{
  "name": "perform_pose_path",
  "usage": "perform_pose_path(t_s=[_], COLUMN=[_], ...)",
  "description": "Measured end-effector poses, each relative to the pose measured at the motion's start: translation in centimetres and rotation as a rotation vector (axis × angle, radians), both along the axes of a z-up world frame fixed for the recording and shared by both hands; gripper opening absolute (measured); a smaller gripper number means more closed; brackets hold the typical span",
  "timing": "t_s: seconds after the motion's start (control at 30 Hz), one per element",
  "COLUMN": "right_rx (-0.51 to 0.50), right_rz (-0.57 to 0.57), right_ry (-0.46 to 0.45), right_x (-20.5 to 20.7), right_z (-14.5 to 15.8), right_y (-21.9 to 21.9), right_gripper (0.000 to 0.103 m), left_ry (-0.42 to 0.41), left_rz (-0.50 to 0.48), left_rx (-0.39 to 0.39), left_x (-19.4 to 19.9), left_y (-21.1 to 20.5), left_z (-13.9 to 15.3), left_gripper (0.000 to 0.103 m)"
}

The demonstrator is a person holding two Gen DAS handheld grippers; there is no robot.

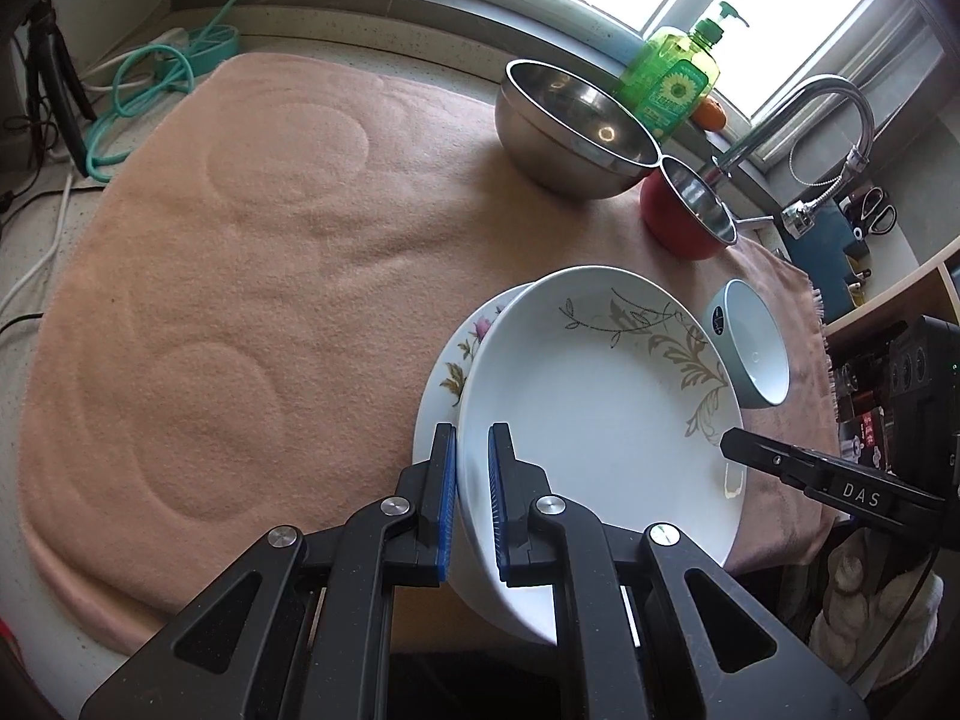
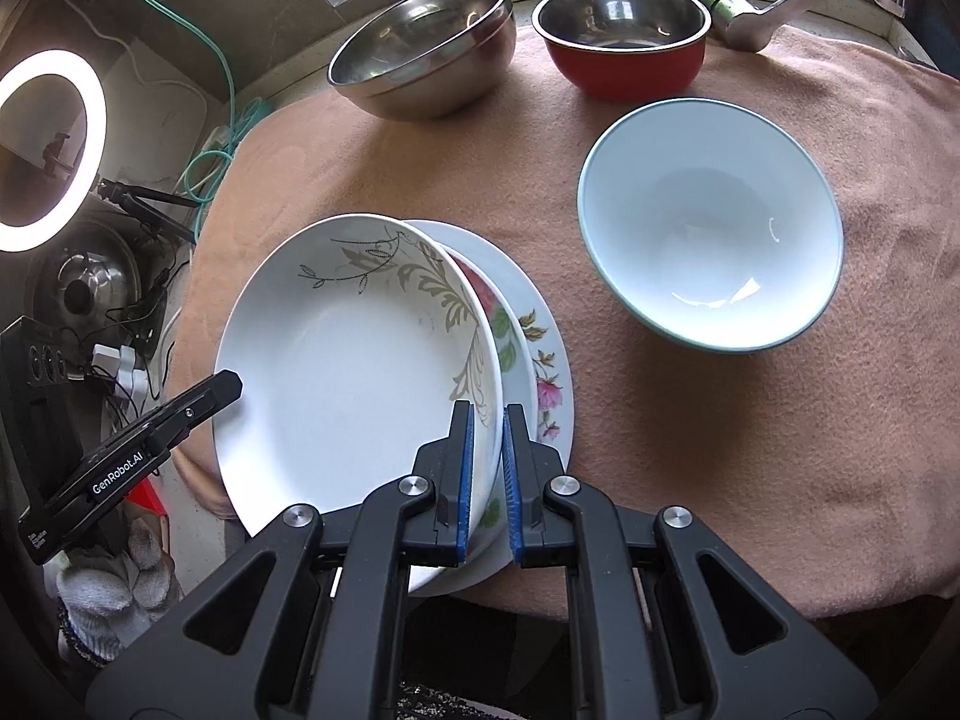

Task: Organize plates and bowls
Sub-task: 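Lower the gold-leaf plate onto the pink plates and open the right tool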

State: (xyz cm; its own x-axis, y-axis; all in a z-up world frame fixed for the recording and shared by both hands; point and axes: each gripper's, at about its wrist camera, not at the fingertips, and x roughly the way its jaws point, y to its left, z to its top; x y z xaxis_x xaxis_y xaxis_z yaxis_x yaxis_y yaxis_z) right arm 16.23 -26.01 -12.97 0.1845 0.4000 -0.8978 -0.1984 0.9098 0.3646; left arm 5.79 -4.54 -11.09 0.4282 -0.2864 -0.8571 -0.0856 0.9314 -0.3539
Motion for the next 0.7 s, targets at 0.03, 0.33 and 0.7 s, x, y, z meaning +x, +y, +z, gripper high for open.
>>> perform_pose_path(t_s=[0.03,0.33,0.7], right_rx=[-0.001,-0.019,-0.033], right_rz=[0.001,0.003,0.012], right_ry=[0.001,0.001,-0.008], right_x=[-0.01,0.00,0.05], right_z=[-0.07,-0.50,-0.53], right_y=[0.00,0.22,0.65], right_gripper=[0.009,0.010,0.014], left_ry=[0.001,0.012,0.016], left_rz=[0.000,-0.007,-0.019], left_rx=[0.001,0.006,0.026], left_x=[0.00,0.08,0.11], left_y=[-0.08,-0.51,-0.80], left_z=[-0.07,-0.52,-0.55], left_gripper=[0.009,0.009,0.009])
